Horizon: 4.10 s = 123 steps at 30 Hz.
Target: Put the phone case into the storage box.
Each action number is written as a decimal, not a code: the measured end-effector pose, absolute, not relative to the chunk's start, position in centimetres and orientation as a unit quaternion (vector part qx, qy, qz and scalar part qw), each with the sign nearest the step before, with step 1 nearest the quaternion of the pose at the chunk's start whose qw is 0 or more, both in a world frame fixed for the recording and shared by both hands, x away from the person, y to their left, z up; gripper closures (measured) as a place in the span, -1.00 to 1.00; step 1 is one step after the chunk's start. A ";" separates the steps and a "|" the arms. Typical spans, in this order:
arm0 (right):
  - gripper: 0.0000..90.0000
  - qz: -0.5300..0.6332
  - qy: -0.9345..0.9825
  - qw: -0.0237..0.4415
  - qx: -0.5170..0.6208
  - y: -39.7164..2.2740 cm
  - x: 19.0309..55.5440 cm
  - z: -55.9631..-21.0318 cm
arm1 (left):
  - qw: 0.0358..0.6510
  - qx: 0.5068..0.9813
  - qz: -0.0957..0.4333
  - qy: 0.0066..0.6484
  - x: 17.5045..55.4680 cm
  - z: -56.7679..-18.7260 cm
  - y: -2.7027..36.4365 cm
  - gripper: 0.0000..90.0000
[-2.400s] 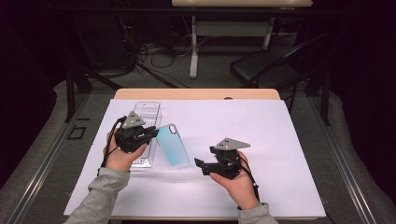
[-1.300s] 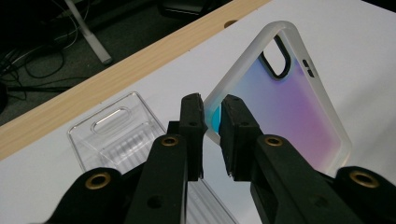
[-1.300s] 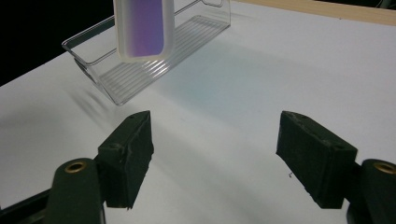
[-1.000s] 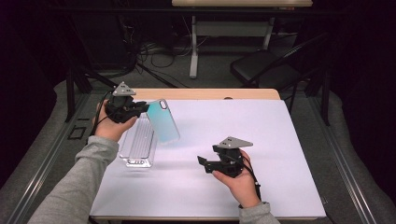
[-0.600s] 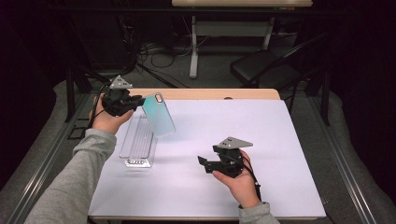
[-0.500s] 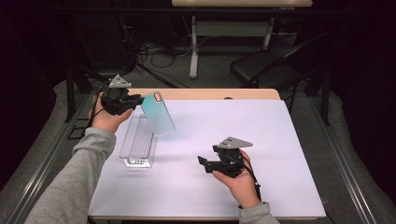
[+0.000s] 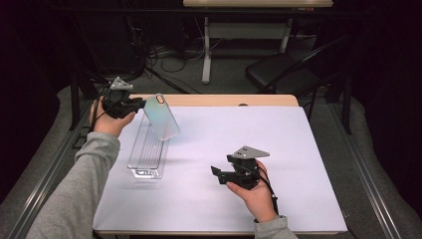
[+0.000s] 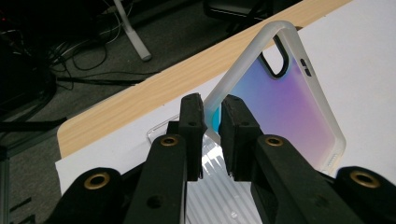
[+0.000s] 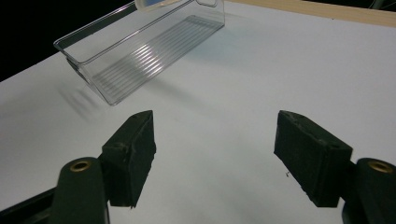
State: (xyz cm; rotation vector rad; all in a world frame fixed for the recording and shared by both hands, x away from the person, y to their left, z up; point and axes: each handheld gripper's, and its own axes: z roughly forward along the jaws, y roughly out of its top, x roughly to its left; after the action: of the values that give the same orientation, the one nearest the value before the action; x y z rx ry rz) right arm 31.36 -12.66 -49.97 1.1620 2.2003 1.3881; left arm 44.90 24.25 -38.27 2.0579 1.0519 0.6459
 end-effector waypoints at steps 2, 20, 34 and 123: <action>-0.36 0.482 0.764 0.146 0.404 -12.6 31.3 -50.0 | 0.364 0.796 0.252 0.412 45.0 -38.3 24.5 0.77; -0.36 0.478 0.767 0.147 0.402 -12.5 31.3 -50.1 | 0.350 0.796 0.273 0.411 46.2 -38.1 25.3 0.77; -0.36 0.478 0.765 0.150 0.404 -12.7 31.5 -50.2 | 0.342 0.791 0.329 0.387 47.1 -38.1 25.5 0.78; -0.96 0.468 0.752 0.187 0.425 -16.6 30.0 -51.5 | 0.298 0.806 0.445 0.252 51.3 -44.4 25.1 0.78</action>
State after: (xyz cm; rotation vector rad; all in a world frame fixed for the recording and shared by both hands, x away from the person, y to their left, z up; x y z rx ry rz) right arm 30.05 -16.59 -51.53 1.1950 2.1170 1.3180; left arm 51.31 25.10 -44.44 2.1412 0.6700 1.1824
